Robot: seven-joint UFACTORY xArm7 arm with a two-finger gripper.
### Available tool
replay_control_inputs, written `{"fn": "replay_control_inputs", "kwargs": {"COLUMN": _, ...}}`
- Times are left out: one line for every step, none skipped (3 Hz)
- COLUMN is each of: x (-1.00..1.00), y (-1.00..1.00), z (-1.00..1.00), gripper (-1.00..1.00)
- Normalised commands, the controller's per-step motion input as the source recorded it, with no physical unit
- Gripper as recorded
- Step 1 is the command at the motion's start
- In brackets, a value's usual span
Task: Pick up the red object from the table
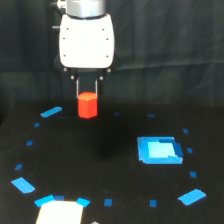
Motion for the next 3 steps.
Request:
{"fn": "replay_control_inputs", "kwargs": {"x": -0.38, "y": 0.4, "z": -0.03, "gripper": -1.0}}
{"fn": "replay_control_inputs", "kwargs": {"x": -0.19, "y": 0.31, "z": 0.13, "gripper": -0.87}}
{"fn": "replay_control_inputs", "kwargs": {"x": 0.1, "y": 0.19, "z": -0.26, "gripper": -0.76}}
